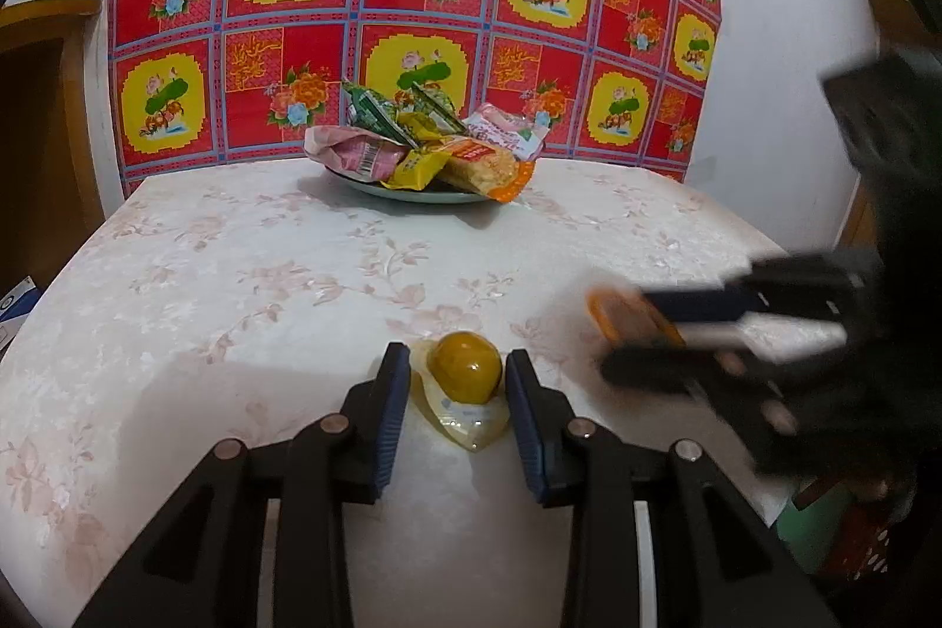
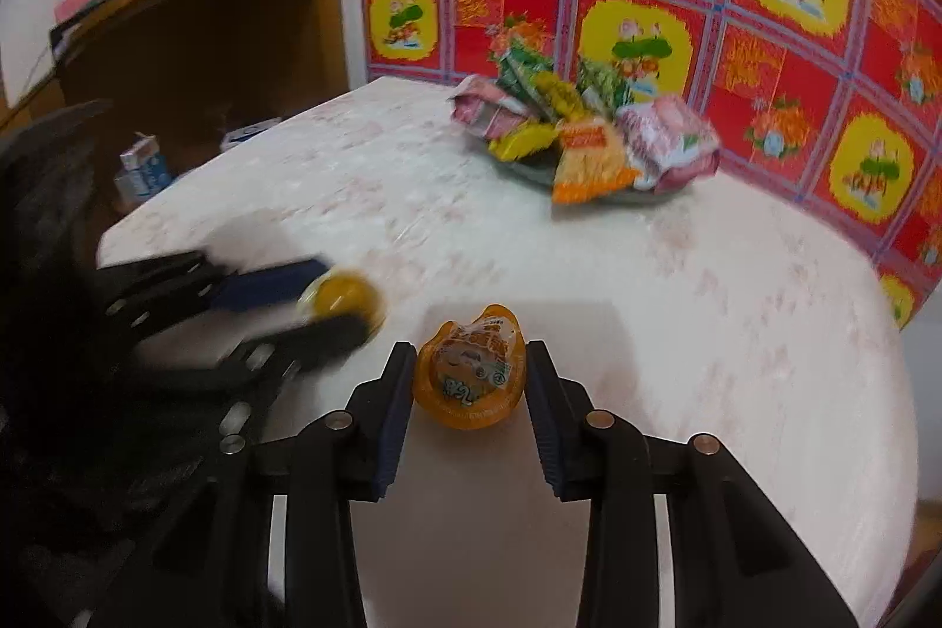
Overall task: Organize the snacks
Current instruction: 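Grasp the orange jelly cup with the right tool, then carry the yellow ball candy and orange jelly cup over the plate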
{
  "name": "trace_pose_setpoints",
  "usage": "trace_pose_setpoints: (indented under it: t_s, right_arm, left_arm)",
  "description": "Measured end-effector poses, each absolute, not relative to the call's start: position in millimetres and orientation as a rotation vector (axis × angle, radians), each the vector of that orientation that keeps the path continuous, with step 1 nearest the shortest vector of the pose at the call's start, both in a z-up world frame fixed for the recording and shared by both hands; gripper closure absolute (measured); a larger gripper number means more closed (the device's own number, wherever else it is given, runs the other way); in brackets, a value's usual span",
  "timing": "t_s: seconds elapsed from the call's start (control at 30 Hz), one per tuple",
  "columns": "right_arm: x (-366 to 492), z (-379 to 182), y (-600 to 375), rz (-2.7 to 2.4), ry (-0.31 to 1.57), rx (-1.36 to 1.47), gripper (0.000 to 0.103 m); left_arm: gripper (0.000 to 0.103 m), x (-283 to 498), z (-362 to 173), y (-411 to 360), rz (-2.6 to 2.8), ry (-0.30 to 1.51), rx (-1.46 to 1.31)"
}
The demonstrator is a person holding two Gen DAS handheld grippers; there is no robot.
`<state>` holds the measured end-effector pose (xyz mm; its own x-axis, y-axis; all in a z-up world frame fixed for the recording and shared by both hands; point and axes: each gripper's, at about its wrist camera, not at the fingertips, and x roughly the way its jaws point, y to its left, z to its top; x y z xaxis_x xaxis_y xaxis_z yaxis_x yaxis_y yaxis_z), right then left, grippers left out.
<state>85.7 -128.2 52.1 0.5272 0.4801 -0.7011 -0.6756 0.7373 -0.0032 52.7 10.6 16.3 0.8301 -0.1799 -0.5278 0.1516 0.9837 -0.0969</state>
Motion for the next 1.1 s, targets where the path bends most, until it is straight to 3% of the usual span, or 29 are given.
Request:
trace_pose_setpoints:
  t_s: [0.2,0.3,0.47,0.5,0.53,1.1]
  right_arm:
    - [67,42,-144,0.715,0.746,-0.242,0.064]
    - [63,40,-142,0.672,0.728,-0.292,0.052]
    - [61,38,-133,0.655,0.676,-0.32,0.05]
    - [61,38,-133,0.661,0.671,-0.316,0.053]
    - [62,38,-132,0.672,0.665,-0.306,0.066]
    - [62,41,-152,0.686,0.635,-0.147,0.071]
  left_arm:
    - [0.07,53,17,12,-0.178,0.566,-0.058]
    - [0.07,53,17,12,-0.176,0.566,-0.056]
    - [0.07,53,16,13,-0.173,0.568,-0.05]
    - [0.07,53,16,12,-0.173,0.567,-0.05]
    - [0.07,53,16,12,-0.173,0.568,-0.05]
    - [0.073,49,25,17,-0.18,0.585,-0.074]
